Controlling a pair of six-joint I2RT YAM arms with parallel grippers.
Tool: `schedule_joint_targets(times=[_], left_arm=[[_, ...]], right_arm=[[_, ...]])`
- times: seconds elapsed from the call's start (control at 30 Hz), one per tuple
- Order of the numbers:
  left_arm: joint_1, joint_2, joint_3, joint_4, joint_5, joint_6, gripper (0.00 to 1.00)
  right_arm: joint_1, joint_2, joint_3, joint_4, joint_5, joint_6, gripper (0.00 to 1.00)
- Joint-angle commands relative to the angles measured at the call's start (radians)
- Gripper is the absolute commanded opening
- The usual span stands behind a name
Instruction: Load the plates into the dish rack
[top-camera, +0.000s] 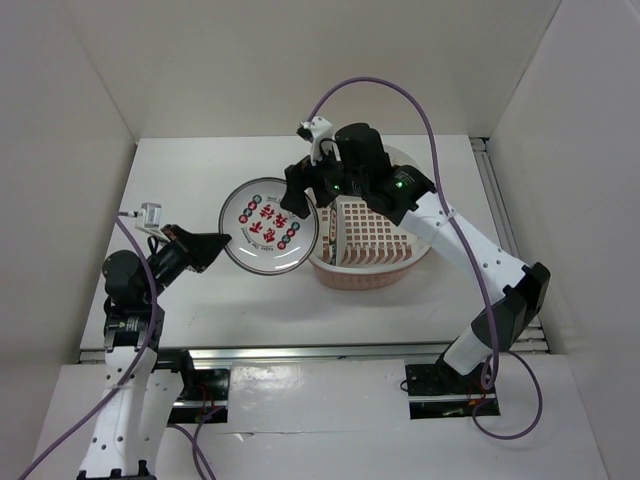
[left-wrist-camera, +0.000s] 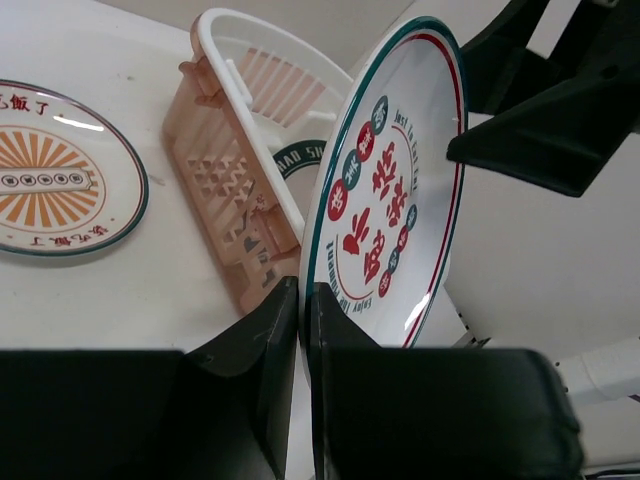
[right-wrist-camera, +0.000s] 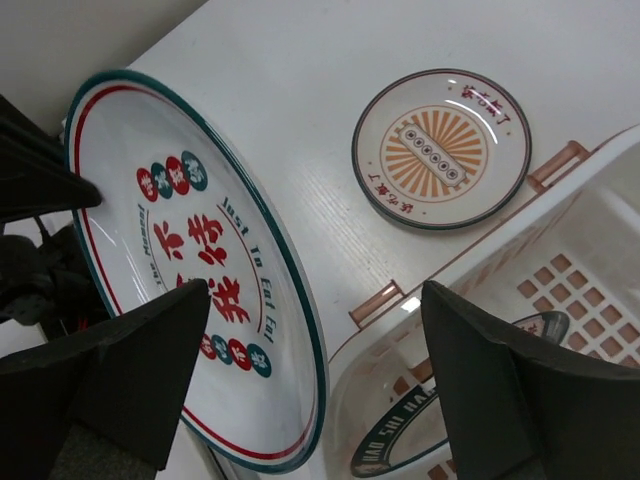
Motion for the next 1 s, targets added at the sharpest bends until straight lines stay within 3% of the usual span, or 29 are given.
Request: schedule_joint_targets(times=[0.0, 0.1, 0.13, 0.23, 0.27, 0.37, 0.43, 0.47, 0.5, 0.6, 0.63, 0.8, 0.97], left_arm=[[-0.003, -0.006, 0.011, 0.155, 0.023, -0.040, 0.00], [-0.003, 0.003, 0.011, 0.176, 0.023, -0.049, 0.00], [-0.003, 0.003, 0.011, 0.176, 0.014, -0.049, 0.00], [-0.003, 0.012, 0.002, 0.207, 0.004, -0.060, 0.00], [-0.003, 0.012, 0.002, 0.207, 0.004, -0.072, 0.00], [-0.003, 0.012, -0.008, 0.221, 0.004, -0.083, 0.00], [-0.003, 0.012, 0.007, 0.141, -0.032, -0.072, 0.00], [-0.012, 0.022, 0.016, 0.112, -0.062, -0.040, 0.09], [-0.012, 0.022, 0.037, 0.080, -0.078, -0.028, 0.34], [-0.012, 0.022, 0.079, -0.043, -0.150, -0.006, 0.86], [-0.022, 0.022, 0.094, -0.078, -0.165, 0.014, 0.98], [-0.022, 0.023, 0.227, -0.336, -0.300, 0.114, 1.00], [-0.022, 0.106, 0.343, -0.601, -0.421, 0.218, 1.00]], right_arm=[[-0.012, -0.006, -0.032, -0.008, -0.097, 0.011, 0.90], [-0.034, -0.015, -0.054, -0.008, -0.111, 0.020, 0.78], [-0.045, -0.015, -0.065, 0.004, -0.131, 0.020, 0.66], [-0.054, -0.024, -0.074, 0.013, -0.184, 0.040, 0.49], [-0.054, -0.024, -0.074, 0.022, -0.184, 0.052, 0.27], [-0.054, -0.024, -0.074, 0.032, -0.163, 0.083, 0.06], [-0.054, -0.036, -0.074, 0.042, -0.143, 0.103, 0.00], [-0.054, -0.048, -0.063, 0.052, -0.116, 0.129, 0.00], [-0.063, -0.065, -0.063, 0.061, -0.096, 0.144, 0.00], [-0.063, -0.125, -0.054, 0.102, 0.013, 0.201, 0.00], [-0.063, -0.140, -0.045, 0.102, 0.051, 0.213, 0.00], [-0.049, -0.243, -0.045, 0.079, 0.363, 0.233, 0.00], [0.006, -0.282, -0.008, -0.088, 0.812, 0.247, 0.00]])
